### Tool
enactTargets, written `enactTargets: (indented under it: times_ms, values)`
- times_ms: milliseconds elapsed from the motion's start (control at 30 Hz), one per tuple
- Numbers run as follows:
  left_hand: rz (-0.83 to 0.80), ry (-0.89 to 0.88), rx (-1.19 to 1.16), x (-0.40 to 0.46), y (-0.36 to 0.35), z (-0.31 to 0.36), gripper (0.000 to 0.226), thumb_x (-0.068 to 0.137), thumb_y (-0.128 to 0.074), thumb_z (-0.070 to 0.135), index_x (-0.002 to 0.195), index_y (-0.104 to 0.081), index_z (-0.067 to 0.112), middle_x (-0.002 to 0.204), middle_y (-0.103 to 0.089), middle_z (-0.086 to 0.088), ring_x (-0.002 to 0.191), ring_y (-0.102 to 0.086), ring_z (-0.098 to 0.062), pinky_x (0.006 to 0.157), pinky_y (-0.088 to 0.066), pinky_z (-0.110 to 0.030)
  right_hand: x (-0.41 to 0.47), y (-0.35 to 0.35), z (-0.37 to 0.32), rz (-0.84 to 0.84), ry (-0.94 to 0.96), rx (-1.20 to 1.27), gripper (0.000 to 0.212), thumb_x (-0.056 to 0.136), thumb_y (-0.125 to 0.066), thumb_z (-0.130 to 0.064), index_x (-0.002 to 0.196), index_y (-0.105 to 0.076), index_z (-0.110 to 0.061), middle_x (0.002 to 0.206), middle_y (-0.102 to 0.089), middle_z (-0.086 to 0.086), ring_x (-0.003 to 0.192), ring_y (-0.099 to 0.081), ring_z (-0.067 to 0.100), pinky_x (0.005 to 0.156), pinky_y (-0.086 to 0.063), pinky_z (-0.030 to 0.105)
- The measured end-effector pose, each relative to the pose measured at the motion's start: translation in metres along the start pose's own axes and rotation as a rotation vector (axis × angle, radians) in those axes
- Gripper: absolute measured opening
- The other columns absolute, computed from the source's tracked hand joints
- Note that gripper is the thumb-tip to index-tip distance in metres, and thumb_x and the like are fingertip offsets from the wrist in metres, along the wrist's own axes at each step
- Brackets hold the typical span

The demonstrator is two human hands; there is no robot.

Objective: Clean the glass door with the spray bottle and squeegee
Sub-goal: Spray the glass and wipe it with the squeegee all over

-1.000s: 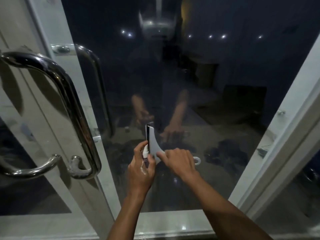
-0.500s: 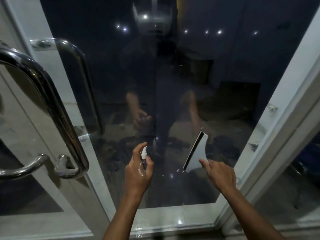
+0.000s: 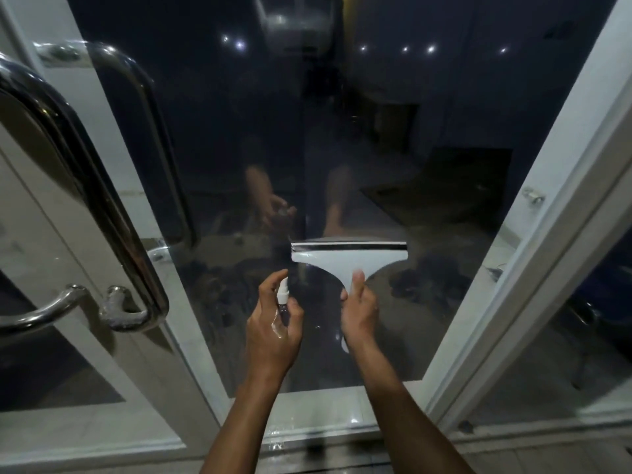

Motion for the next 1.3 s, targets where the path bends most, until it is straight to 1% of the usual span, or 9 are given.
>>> enactTargets:
  times_ms: [167, 300, 467, 633, 733, 833, 967, 1134, 1300]
  values:
    - [-0.001, -0.011, -0.024, -0.011, -0.004, -0.013, 0.042, 0.094, -0.051, 0.025, 0.132, -0.040, 0.038, 0.082, -0.065, 0.001, 0.062, -0.062, -0.010, 0.056, -0.051, -0.029, -0.011, 0.017, 0.079, 0.025, -0.132, -0.024, 0.059, 0.100, -0.035, -0.060, 0.066, -0.053, -0.015, 0.060, -0.049, 0.003, 0.058, -0.049, 0.016, 0.057, -0.042, 0.029]
    - [0.002, -0.057, -0.051, -0.027, -0.023, -0.045, 0.036, 0.095, -0.047, 0.036, 0.131, -0.042, 0.038, 0.089, -0.066, 0.006, 0.067, -0.063, -0.005, 0.061, -0.043, -0.008, -0.004, 0.018, 0.134, 0.011, -0.154, -0.009, 0.059, 0.103, -0.037, -0.052, 0.073, -0.061, -0.008, 0.065, -0.053, 0.009, 0.063, -0.053, 0.019, 0.060, -0.045, 0.028]
    - [-0.008, -0.110, -0.080, -0.044, -0.056, -0.075, 0.039, 0.096, -0.052, 0.026, 0.131, -0.043, 0.038, 0.101, -0.067, 0.005, 0.074, -0.065, -0.004, 0.067, -0.050, -0.011, 0.014, 0.020, 0.174, 0.086, -0.084, 0.007, 0.054, 0.101, -0.039, -0.051, 0.067, -0.048, -0.011, 0.061, -0.042, 0.009, 0.060, -0.042, 0.022, 0.047, -0.038, 0.018]
    - [0.013, -0.188, -0.116, -0.053, -0.081, -0.107, 0.038, 0.095, -0.047, 0.038, 0.131, -0.041, 0.044, 0.093, -0.064, 0.006, 0.072, -0.063, -0.002, 0.063, -0.047, -0.009, 0.025, 0.019, 0.231, 0.093, -0.101, -0.003, 0.056, 0.101, -0.041, -0.052, 0.065, -0.055, -0.011, 0.059, -0.053, 0.003, 0.061, -0.054, 0.018, 0.058, -0.045, 0.028]
    - [0.029, -0.216, -0.144, -0.067, -0.092, -0.125, 0.037, 0.096, -0.047, 0.035, 0.132, -0.043, 0.034, 0.087, -0.061, 0.007, 0.073, -0.063, -0.002, 0.062, -0.043, -0.005, 0.027, 0.024, 0.251, 0.098, -0.055, 0.012, 0.057, 0.101, -0.040, -0.051, 0.065, -0.052, -0.009, 0.058, -0.047, 0.006, 0.059, -0.049, 0.018, 0.055, -0.047, 0.021]
    - [0.059, -0.253, -0.176, -0.084, -0.103, -0.146, 0.037, 0.095, -0.046, 0.034, 0.131, -0.045, 0.034, 0.083, -0.059, 0.011, 0.070, -0.063, -0.004, 0.061, -0.043, -0.006, 0.024, 0.029, 0.273, 0.081, 0.008, 0.001, 0.057, 0.102, -0.038, -0.051, 0.066, -0.052, -0.009, 0.059, -0.047, 0.007, 0.055, -0.047, 0.015, 0.045, -0.041, 0.011]
    - [0.083, -0.374, -0.169, -0.090, -0.108, -0.155, 0.038, 0.094, -0.047, 0.029, 0.131, -0.044, 0.033, 0.084, -0.061, 0.007, 0.065, -0.061, -0.008, 0.061, -0.049, -0.021, 0.018, 0.034, 0.275, 0.022, 0.090, 0.006, 0.058, 0.104, -0.034, -0.053, 0.068, -0.050, -0.011, 0.060, -0.049, 0.007, 0.058, -0.048, 0.018, 0.057, -0.041, 0.027]
    - [0.252, -0.475, -0.130, -0.067, -0.081, -0.158, 0.038, 0.094, -0.048, 0.022, 0.130, -0.043, 0.031, 0.100, -0.061, 0.009, 0.076, -0.066, -0.021, 0.065, -0.054, -0.037, 0.015, 0.042, 0.250, -0.059, 0.412, -0.025, 0.056, 0.094, -0.035, -0.061, 0.058, -0.042, -0.018, 0.045, -0.040, -0.009, 0.042, -0.038, 0.001, 0.043, -0.032, 0.015]
    - [0.316, -0.542, -0.100, -0.030, -0.050, -0.134, 0.037, 0.095, -0.044, 0.026, 0.131, -0.038, 0.033, 0.092, -0.064, -0.002, 0.070, -0.065, -0.025, 0.063, -0.054, -0.041, 0.026, 0.049, 0.233, -0.163, 0.515, -0.166, 0.063, 0.087, -0.036, -0.070, 0.050, -0.049, -0.022, 0.047, -0.049, -0.006, 0.046, -0.046, 0.006, 0.050, -0.036, 0.026]
Point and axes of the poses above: each hand's wrist, its own x-axis towards the middle knuckle, its own y-axis out of the back of the hand, z = x × y, the point moved 6 cm from there along x, towards the middle knuckle
